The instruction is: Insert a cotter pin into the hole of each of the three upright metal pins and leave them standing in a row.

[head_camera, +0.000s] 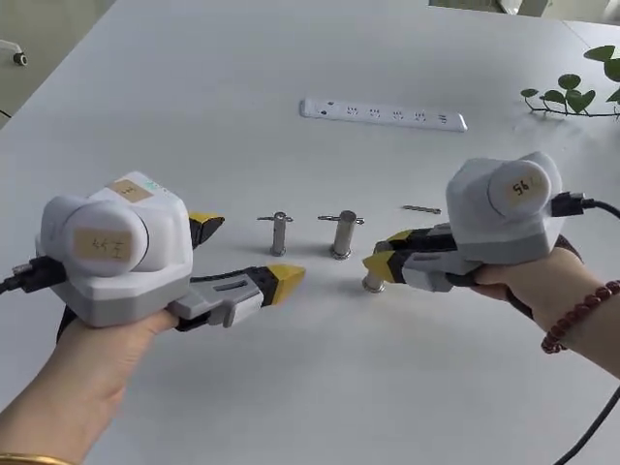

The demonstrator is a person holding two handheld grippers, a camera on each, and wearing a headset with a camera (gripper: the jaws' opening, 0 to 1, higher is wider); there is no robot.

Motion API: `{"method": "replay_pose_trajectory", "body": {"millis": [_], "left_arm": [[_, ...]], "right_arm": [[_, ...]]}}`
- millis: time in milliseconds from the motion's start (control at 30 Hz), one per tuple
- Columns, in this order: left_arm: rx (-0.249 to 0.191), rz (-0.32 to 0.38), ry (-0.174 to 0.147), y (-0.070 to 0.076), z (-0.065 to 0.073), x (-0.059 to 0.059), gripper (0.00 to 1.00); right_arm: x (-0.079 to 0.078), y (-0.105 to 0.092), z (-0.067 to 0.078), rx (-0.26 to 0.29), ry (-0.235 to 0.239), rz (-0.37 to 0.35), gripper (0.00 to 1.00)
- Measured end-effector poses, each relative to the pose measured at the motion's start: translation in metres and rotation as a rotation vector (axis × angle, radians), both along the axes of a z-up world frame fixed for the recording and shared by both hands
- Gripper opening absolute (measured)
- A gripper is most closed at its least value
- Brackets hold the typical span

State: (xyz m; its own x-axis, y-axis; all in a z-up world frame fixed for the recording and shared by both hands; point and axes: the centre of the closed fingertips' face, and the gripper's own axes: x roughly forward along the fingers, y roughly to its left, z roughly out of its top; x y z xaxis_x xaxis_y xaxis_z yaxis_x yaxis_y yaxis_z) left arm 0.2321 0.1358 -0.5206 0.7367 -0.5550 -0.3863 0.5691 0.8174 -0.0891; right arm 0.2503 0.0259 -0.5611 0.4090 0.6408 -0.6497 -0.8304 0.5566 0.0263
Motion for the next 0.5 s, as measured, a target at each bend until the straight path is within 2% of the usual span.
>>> {"method": "replay_pose_trajectory", "body": {"millis": [500], "left_arm": [[0.0, -0.005, -0.008, -0.002, 0.001, 0.0, 0.64]], "right_arm": [[-0.01, 0.014, -0.003, 0.012, -0.023, -0.008, 0.08]]}}
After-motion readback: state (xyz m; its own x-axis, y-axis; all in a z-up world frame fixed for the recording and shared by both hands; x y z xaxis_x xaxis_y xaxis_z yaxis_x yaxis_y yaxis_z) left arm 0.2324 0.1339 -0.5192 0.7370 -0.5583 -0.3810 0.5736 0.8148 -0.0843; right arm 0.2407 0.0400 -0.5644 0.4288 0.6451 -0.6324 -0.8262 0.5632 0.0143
